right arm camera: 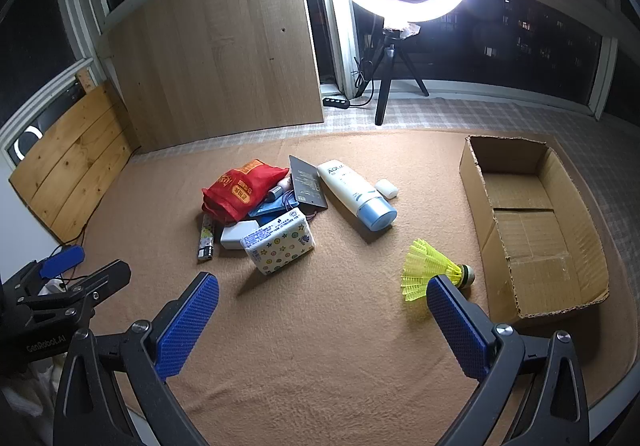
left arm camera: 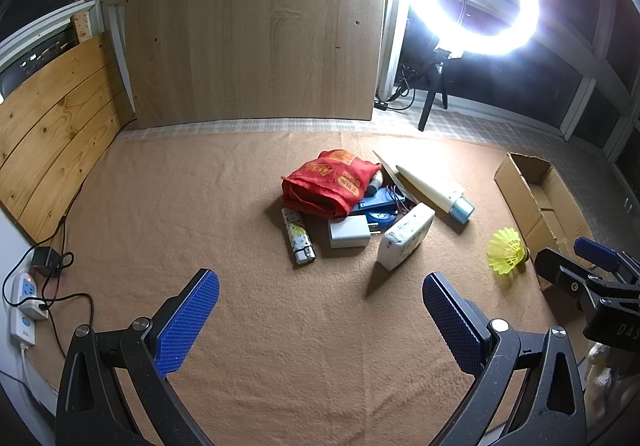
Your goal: Organize objects
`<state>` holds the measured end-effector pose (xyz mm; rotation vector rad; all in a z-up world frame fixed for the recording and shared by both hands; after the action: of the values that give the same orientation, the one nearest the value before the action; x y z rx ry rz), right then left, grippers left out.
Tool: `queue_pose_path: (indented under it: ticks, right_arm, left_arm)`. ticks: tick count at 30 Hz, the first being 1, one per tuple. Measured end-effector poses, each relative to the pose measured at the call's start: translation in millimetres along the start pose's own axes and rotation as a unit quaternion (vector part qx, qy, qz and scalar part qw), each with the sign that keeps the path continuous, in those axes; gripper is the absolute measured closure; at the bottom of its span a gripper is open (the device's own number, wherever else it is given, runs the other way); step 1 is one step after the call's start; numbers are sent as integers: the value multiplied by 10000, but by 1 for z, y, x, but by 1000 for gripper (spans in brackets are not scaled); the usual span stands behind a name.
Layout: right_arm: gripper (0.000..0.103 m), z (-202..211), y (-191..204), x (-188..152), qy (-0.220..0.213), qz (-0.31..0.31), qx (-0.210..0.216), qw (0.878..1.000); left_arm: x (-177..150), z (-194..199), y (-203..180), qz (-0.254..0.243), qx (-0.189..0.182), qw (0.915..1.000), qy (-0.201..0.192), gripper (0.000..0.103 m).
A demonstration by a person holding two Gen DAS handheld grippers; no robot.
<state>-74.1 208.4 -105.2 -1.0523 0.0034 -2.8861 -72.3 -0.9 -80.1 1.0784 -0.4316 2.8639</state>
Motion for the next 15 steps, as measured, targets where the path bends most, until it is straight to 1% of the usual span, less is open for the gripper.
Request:
queue_pose_path:
  ticks: [15]
  right_arm:
    - [0, 0, 1, 1, -39, 52, -59, 10000]
  left_arm:
    - [1, -3, -1, -16, 21, 10000, 21, 0]
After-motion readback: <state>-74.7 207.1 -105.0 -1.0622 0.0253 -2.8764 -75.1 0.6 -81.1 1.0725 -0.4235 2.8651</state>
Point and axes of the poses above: each gripper's, at about its wrist camera, not at the fingertips, and z roughly against the way its jaws point, y to its left, x to its top, the point moved 9 cm from there along -z, roughly the way its jaws point, and after that the axes turned 14 degrees about -x, right-handed, at the moved point
